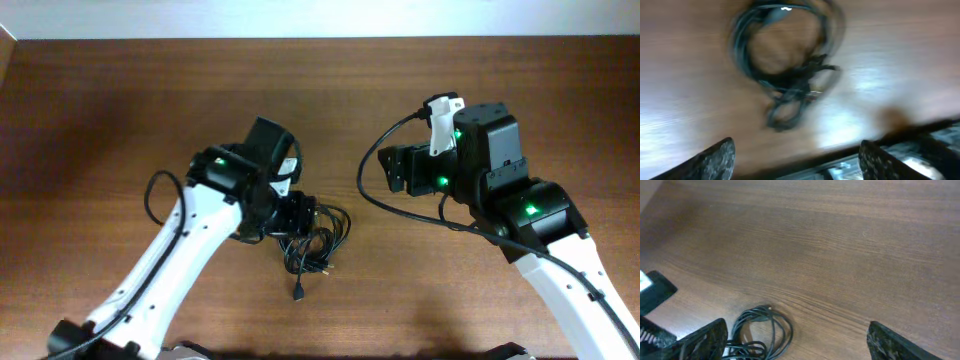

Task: Untangle cables

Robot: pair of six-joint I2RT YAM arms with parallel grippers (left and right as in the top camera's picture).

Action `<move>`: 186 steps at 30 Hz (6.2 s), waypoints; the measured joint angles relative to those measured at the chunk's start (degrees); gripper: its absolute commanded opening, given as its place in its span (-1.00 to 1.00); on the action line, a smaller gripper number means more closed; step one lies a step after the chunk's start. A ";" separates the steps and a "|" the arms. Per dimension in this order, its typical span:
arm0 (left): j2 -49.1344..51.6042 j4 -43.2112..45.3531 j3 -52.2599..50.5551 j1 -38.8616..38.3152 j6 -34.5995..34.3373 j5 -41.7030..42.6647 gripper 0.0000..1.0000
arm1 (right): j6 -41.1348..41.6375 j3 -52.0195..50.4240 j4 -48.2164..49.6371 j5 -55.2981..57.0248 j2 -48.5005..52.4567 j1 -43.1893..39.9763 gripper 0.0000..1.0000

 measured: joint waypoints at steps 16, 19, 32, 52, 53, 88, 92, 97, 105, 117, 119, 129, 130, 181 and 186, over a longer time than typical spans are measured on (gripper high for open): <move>1.95 14.82 -7.13 -13.86 4.48 -22.95 -1.00 | -3.08 -0.02 -0.85 0.83 -1.77 0.00 0.89; -0.70 13.99 9.27 -13.84 4.48 -32.65 -1.00 | -3.23 -0.02 -2.19 0.81 -1.79 0.00 0.89; -10.01 3.45 22.23 -13.81 -0.90 -27.93 -1.00 | 5.88 0.70 8.66 -7.85 -1.84 -0.02 0.88; -10.73 3.67 22.23 -13.60 -1.22 -13.86 -1.00 | 24.50 1.16 22.34 -33.57 9.97 0.52 -0.92; -11.63 3.69 22.23 -13.60 -1.07 -13.88 -1.00 | 25.14 1.16 22.60 -33.33 9.94 0.31 -0.92; -14.80 3.23 22.34 -13.77 28.57 -8.70 -1.00 | 28.70 1.60 31.78 -55.21 10.82 -8.83 -0.92; -14.25 3.17 22.34 -13.84 28.57 -8.39 -1.00 | 28.79 1.57 35.50 -54.53 10.71 -12.55 -0.93; -13.79 2.51 22.36 -13.88 28.59 -8.09 -1.00 | 28.94 1.57 37.73 -55.36 10.56 -17.99 -0.92; -14.19 -2.78 22.34 -13.88 29.70 -8.13 -1.00 | 28.46 1.57 38.60 -50.40 10.56 -34.82 0.72; -14.14 16.00 22.32 -13.88 35.15 -12.20 -0.96 | 27.63 1.77 24.76 -65.51 10.60 -19.67 -0.62; -13.20 17.68 22.32 -13.88 31.01 -14.38 -0.97 | 27.21 1.77 23.21 -64.13 10.60 -18.29 -0.92; -6.88 19.67 22.32 -13.92 15.65 -20.20 -1.00 | 15.52 1.84 14.93 -57.77 10.60 -17.68 -0.92; -6.88 19.69 22.29 -14.10 14.21 -22.08 -1.00 | 13.46 1.84 12.17 -57.13 10.60 -17.62 -0.92; -17.88 13.73 22.32 -14.16 -1.07 -43.65 0.86 | 8.17 1.66 45.92 -53.79 10.86 -16.85 -0.92; -17.35 12.35 21.49 -14.19 7.23 -35.87 0.83 | 32.46 1.95 75.30 -63.52 10.71 -16.83 -0.92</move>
